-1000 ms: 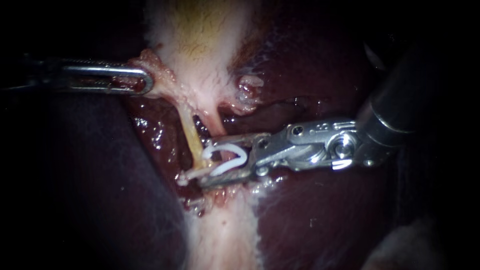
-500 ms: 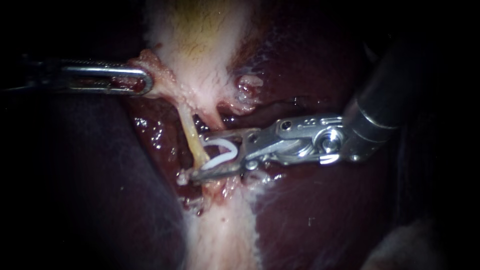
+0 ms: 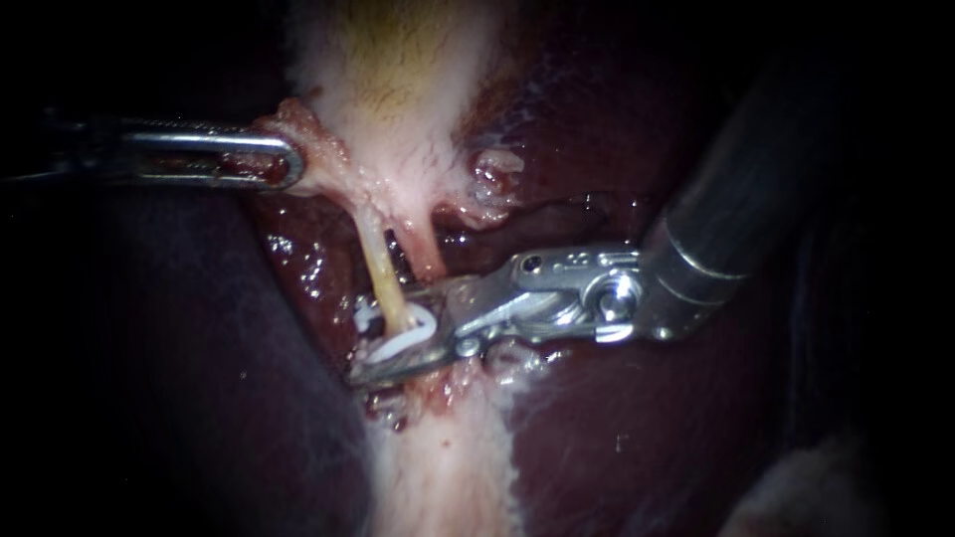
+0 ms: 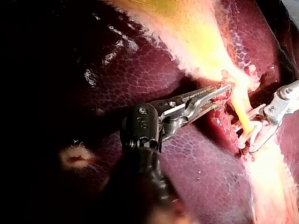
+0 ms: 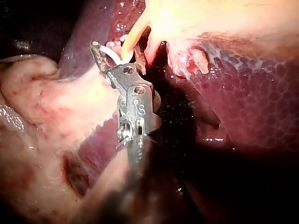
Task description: Clipping second clip left tube
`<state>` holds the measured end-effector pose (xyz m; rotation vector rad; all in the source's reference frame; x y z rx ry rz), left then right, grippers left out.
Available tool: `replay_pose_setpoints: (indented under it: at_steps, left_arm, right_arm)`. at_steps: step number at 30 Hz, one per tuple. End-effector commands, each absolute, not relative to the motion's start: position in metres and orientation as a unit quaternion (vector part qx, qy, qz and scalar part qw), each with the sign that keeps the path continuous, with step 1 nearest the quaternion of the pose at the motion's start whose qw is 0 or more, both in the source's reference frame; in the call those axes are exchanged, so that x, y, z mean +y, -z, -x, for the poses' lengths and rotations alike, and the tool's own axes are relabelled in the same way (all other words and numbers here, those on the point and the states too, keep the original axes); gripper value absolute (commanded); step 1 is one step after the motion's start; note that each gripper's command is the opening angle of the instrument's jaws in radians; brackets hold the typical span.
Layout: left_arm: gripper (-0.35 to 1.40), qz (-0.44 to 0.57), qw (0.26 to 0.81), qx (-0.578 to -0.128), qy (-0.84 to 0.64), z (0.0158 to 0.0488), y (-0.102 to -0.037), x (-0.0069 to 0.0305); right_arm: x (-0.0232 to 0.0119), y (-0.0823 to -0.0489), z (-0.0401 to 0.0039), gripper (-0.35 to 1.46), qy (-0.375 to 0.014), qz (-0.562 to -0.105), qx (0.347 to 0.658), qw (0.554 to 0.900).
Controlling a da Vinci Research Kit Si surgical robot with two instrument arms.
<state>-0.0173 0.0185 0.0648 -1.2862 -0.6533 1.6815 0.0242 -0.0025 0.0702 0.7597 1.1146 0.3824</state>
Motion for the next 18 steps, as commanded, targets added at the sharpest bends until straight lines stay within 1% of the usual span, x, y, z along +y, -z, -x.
replay_pose_setpoints:
  at_steps: [1,5,12,18]
  left_arm:
    - [-0.35,0.519,0.446,-0.264,-0.679,0.0172,-0.0648,0.0185]
    - [-0.35,0.519,0.446,-0.264,-0.679,0.0171,-0.0649,0.0185]
    - [-0.35,0.52,0.446,-0.265,-0.679,0.0167,-0.0654,0.0188]
    - [-0.35,0.52,0.446,-0.265,-0.679,0.0166,-0.0655,0.0189]
  right_arm:
    - [-0.0026,-0.07,-0.0242,0.5,-0.175,-0.35,0.515,0.763]
    - [-0.0028,-0.0691,-0.0239,0.5,-0.169,-0.355,0.527,0.754]
    - [-0.0035,-0.0665,-0.0237,0.5,-0.173,-0.364,0.548,0.733]
    - [-0.005,-0.0642,-0.0244,0.5,-0.168,-0.375,0.557,0.722]
